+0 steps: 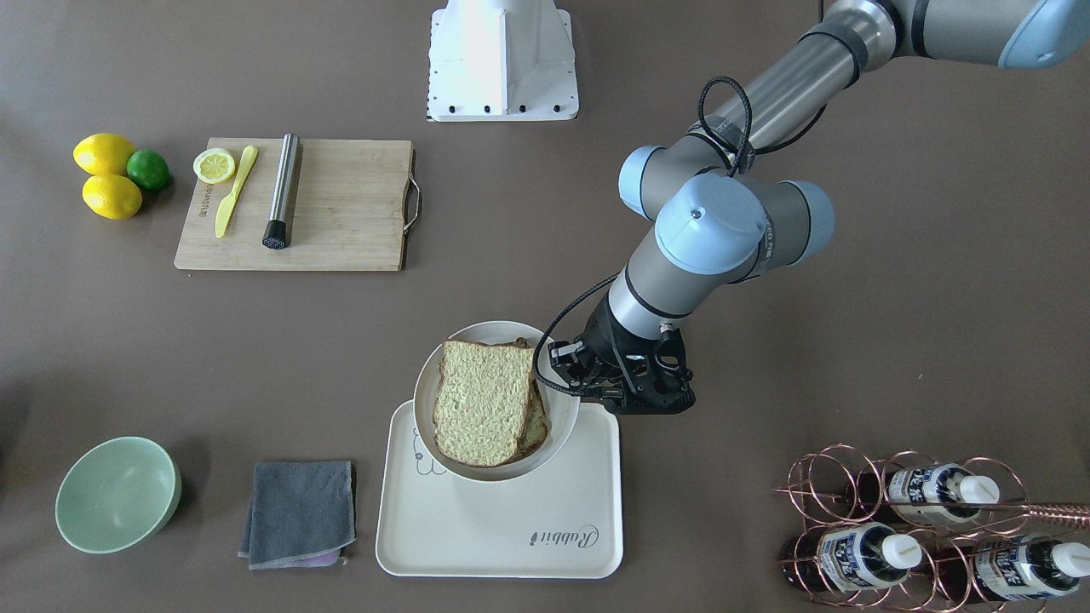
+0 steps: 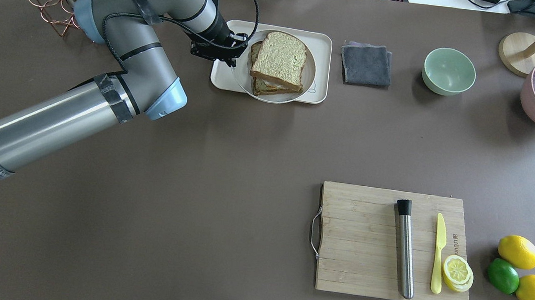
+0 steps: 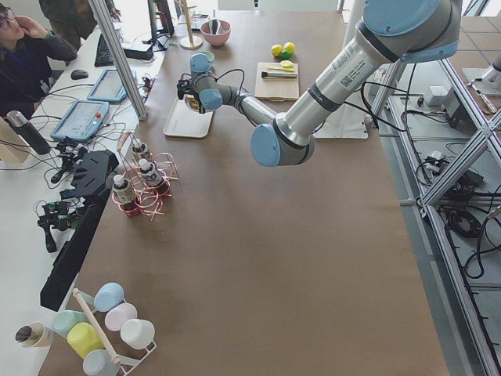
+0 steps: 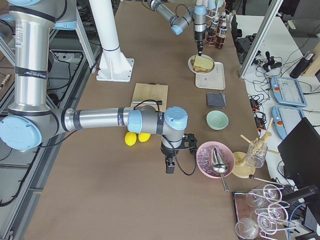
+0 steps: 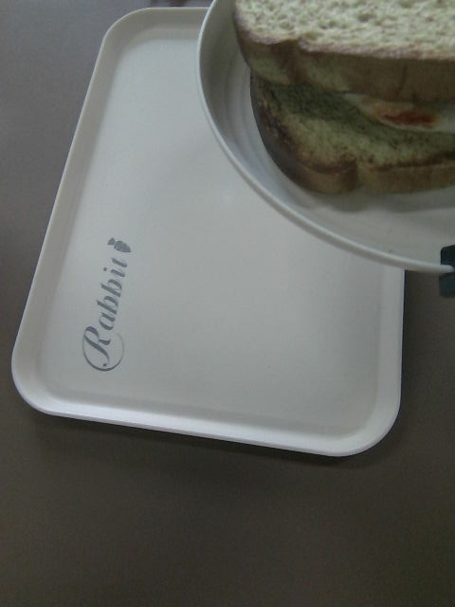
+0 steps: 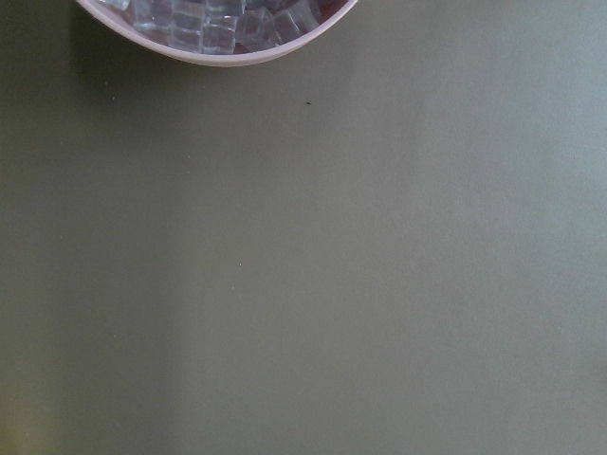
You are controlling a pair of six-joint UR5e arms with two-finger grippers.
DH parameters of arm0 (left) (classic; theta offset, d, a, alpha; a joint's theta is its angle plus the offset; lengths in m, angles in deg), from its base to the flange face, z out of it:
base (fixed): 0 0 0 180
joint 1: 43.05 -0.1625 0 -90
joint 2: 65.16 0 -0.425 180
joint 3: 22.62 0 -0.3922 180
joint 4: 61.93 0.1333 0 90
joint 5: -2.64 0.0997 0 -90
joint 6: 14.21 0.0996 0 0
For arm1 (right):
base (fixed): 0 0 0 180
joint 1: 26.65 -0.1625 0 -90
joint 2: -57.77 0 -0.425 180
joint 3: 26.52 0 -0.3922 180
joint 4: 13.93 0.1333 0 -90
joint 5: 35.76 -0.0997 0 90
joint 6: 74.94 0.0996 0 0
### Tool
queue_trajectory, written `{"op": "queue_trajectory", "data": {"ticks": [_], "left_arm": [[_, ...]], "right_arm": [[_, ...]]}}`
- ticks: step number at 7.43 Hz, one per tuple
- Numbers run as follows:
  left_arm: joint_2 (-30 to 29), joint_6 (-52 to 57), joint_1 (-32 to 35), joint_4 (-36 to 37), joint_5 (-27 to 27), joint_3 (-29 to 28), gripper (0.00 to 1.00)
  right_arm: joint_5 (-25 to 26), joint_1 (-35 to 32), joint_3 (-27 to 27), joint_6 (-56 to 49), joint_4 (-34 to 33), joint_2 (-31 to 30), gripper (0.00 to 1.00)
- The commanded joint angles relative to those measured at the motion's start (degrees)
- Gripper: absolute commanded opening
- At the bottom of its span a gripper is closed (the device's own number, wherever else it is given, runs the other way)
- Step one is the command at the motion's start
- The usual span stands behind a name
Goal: Make sandwich and place on tray
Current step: 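Lift and carry the plate with the left gripper onto the white tray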
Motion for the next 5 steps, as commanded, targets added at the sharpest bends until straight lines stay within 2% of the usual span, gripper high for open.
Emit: {"op": "queue_trajectory", "data": {"ticks": [1, 3, 5], "left_arm": [[-4.95, -0.02, 1.08, -6.57, 0.51, -11.89, 0.0], [-8.82, -0.2, 0.9, -11.58, 2.88, -20.86, 0.0], [-10.67, -0.2, 0.29, -14.41, 5.6, -26.33, 0.0]], "right_arm": [[0.0, 0.0, -0.02, 0.01, 0.0, 0.12, 1.0], [0.0, 0.0, -0.02, 0.01, 0.0, 0.04, 1.0], [0.0, 0.0, -0.02, 0.09, 0.0, 0.12, 1.0]]}}
